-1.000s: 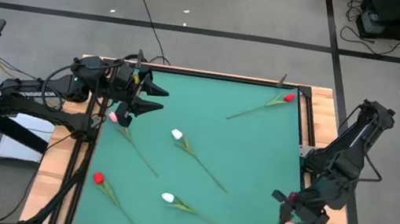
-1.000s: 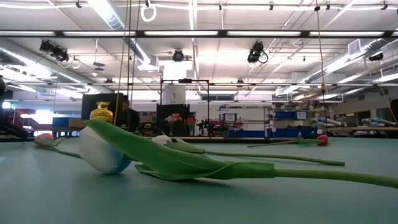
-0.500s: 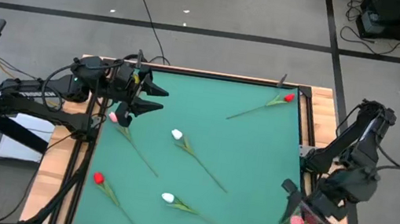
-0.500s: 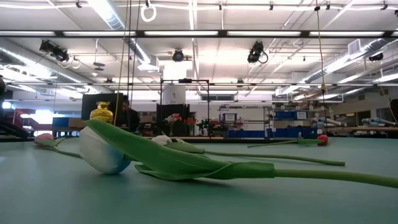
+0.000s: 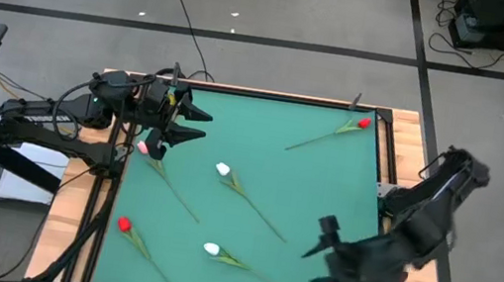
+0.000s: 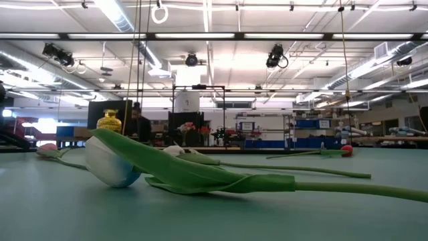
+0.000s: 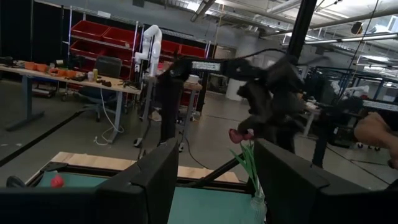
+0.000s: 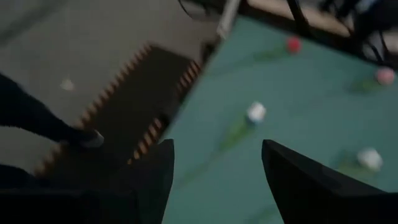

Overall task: Sort flowers into vase by color
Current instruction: Adjust the transparent vase

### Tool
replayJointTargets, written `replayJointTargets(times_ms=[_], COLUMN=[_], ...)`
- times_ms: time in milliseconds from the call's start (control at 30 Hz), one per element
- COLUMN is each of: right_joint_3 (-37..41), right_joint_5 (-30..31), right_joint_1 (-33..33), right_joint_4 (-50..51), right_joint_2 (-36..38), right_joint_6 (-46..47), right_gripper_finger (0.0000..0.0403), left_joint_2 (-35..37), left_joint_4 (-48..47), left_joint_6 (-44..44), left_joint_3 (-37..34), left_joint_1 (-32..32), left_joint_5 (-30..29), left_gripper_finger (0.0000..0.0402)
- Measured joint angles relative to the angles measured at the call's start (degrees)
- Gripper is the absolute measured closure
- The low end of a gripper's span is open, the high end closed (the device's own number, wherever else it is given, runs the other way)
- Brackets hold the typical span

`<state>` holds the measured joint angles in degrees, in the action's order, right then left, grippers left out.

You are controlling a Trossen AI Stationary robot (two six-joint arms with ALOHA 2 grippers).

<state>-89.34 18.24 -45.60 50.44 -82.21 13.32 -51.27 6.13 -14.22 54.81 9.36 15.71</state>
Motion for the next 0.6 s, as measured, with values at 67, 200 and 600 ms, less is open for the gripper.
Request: replayJointTargets(times_ms=[67,200,600], right_joint_3=[-6.15,-14.76,-16.62], right_joint_5=[-0.67,-8.23,-38.64], right_joint_1=[2.54,9.24,19.65], right_joint_4=[7.89,20.89,39.47], right_joint_2=[-5.22,-15.92,-35.59], right_joint_6=[1.60,6.82,15.85], right_gripper_finger=[0.0153,0.0153,0.0153], left_joint_2=[0.00,0.00,0.00], left_joint_4=[-0.02,-0.02,0.00], left_joint_6=[0.00,0.00,0.00], left_joint_3=[0.00,0.00,0.00], left_joint_1=[0.01,0.01,0.01], left_joint_5=[0.02,0.00,0.01], left_gripper_finger=[0.0186,0.0186,0.0186])
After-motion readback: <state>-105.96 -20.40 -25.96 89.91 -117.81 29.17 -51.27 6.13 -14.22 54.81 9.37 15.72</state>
